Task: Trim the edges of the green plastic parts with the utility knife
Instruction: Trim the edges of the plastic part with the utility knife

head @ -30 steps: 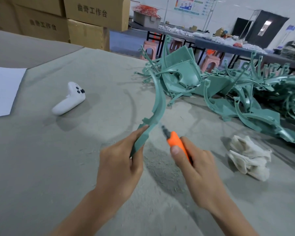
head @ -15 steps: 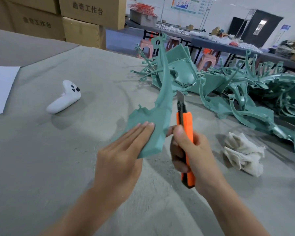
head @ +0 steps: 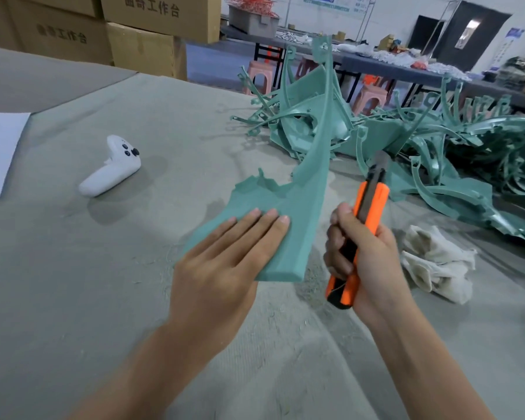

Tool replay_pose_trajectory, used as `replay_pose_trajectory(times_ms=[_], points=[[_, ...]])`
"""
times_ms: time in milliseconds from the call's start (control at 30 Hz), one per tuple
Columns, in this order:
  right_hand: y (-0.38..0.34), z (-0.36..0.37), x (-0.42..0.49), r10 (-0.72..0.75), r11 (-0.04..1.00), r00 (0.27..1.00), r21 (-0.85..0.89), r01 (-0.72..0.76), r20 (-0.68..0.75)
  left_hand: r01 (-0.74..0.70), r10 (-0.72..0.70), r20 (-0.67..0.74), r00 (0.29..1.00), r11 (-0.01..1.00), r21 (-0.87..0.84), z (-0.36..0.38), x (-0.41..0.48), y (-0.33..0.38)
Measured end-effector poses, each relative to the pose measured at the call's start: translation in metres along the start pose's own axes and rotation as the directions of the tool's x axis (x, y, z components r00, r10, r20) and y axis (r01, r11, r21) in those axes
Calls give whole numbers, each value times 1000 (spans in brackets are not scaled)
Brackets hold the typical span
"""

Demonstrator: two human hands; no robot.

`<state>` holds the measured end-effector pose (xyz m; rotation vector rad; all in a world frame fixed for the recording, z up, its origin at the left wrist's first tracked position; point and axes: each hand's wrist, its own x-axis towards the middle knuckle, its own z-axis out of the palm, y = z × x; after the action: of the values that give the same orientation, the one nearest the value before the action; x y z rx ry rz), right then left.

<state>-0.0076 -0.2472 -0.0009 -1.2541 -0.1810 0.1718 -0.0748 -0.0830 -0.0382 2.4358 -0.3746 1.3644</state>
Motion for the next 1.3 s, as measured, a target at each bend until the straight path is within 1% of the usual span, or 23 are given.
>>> replay_pose_trajectory(times_ms=[67,100,200,300,400,467,500,533,567,600,633,667,700,733,767,800,833,900,933,1000,1067,1200,1300], points=[[-2,-10,0,-16,1000,998,3,16,-58,-12,13,-11,1000,999,41,-1,0,-1],[-2,-12,-1,-13,1000,999,16,14,-47,-23,24,-12,1000,998,63,-1,0,-2],[0,-9,-11,33,999,992,15,-35,118,-73,73,1,997,991,115,0,1,-1],[5,1,-21,54,995,964,-90,-31,259,-101,102,-3,995,986,134,1,2,1],[6,4,-23,23,991,981,-131,3,192,-105,106,3,994,981,166,3,3,0],[6,1,-20,-11,992,995,-123,23,97,36,-42,36,998,987,155,5,4,0],[5,-1,-18,-30,993,999,-110,35,44,173,-178,55,982,981,88,6,5,1],[4,-2,-16,-43,995,999,-90,43,-4,331,-330,41,943,943,-38,6,7,3],[4,-4,-15,-48,997,998,-64,46,-35,482,-483,48,874,849,-217,6,9,5],[4,-4,-14,-46,998,998,-37,44,-50,608,-609,149,779,675,-419,6,11,6],[5,-3,-15,-42,999,998,-8,42,-38,683,-659,312,685,430,-590,6,12,4],[8,-2,-16,-35,999,999,23,35,-1,691,-597,491,635,153,-706,7,12,3],[13,1,-17,-21,999,999,45,19,50,672,-458,635,622,-103,-733,9,10,3],[19,5,-18,-5,999,995,42,1,101,643,-328,700,635,-278,-713,10,8,5],[25,9,-20,9,1000,989,15,-12,146,623,-269,715,646,-357,-697,13,5,9],[29,14,-22,20,1000,984,-25,-16,179,598,-304,704,642,-377,-707,14,4,14],[31,18,-23,20,998,980,-67,-7,197,567,-393,687,611,-389,-726,15,4,18],[29,19,-22,-57,973,981,-209,96,184,497,-561,632,535,-396,-772,17,7,21],[26,17,-22,-138,934,977,-308,184,164,475,-607,583,540,-352,-807,16,9,21],[21,11,-21,-277,834,954,-463,298,116,498,-672,480,564,-188,-847,12,15,21],[19,6,-23,-328,792,942,-521,318,76,526,-689,423,588,-71,-847,10,15,20],[17,-1,-22,-370,689,927,-651,318,61,560,-690,400,603,10,-828,10,12,17],[16,-7,-19,-318,722,944,-622,302,89,566,-695,372,615,61,-822,10,10,14]])
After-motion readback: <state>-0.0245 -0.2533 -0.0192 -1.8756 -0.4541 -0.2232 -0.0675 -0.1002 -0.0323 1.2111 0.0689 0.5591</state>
